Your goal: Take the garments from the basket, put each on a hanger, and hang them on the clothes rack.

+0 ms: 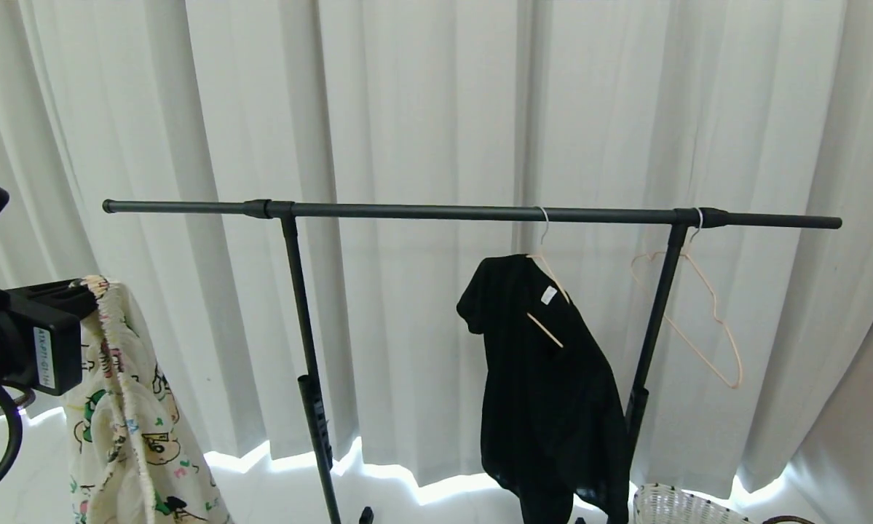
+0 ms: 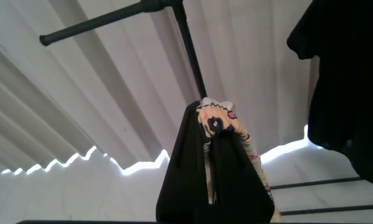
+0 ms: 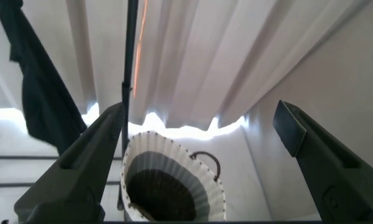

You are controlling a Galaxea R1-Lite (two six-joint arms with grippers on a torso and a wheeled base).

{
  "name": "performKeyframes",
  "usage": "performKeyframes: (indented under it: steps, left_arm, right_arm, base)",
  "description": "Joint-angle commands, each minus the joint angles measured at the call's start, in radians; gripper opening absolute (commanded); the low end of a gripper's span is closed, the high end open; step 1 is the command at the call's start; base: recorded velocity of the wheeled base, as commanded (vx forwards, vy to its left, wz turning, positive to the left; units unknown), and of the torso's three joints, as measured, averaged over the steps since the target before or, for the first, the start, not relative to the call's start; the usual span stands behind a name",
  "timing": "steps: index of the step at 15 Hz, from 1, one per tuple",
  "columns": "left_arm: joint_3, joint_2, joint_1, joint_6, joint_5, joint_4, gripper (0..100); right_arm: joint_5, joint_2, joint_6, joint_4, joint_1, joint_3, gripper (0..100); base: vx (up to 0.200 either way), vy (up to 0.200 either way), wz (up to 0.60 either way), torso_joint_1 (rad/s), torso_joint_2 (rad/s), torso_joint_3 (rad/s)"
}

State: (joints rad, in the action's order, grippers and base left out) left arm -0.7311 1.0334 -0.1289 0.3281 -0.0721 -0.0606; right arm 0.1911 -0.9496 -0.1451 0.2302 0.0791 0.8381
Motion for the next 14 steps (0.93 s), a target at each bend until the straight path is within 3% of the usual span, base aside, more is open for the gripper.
performKeyframes:
  steps: [1,9,10,14]
  left_arm:
    - [-0.001,-0.001,-0.008,0.0,0.0,-0.001,0]
    - [0.001,0.011,-0.021,0.0,0.0,-0.001,0]
    - [0.001,0.013,-0.035,-0.001,-0.002,-0.001,0]
    - [0.001,0.014,-0.084,0.0,-0.002,-0.001,0]
  right_arm:
    - [-0.004,-0.001,-0.001,0.0,0.001,0.001,100]
    - [-0.067,-0.064,0.039,-0.002,0.002,0.027,100]
    - [-0.068,-0.078,0.053,-0.002,0.002,0.027,100]
    - [-0.133,-0.311,0.251,-0.038,-0.001,0.113,100]
  base:
    - [0.2,0.0,0.0,0.007,0.01,-0.007]
    - [0.2,0.0,0.0,0.002,0.0,0.001]
    - [0.0,0.0,0.0,0.0,0.0,0.0]
    - [0.0,0.0,0.0,0.0,0.0,0.0]
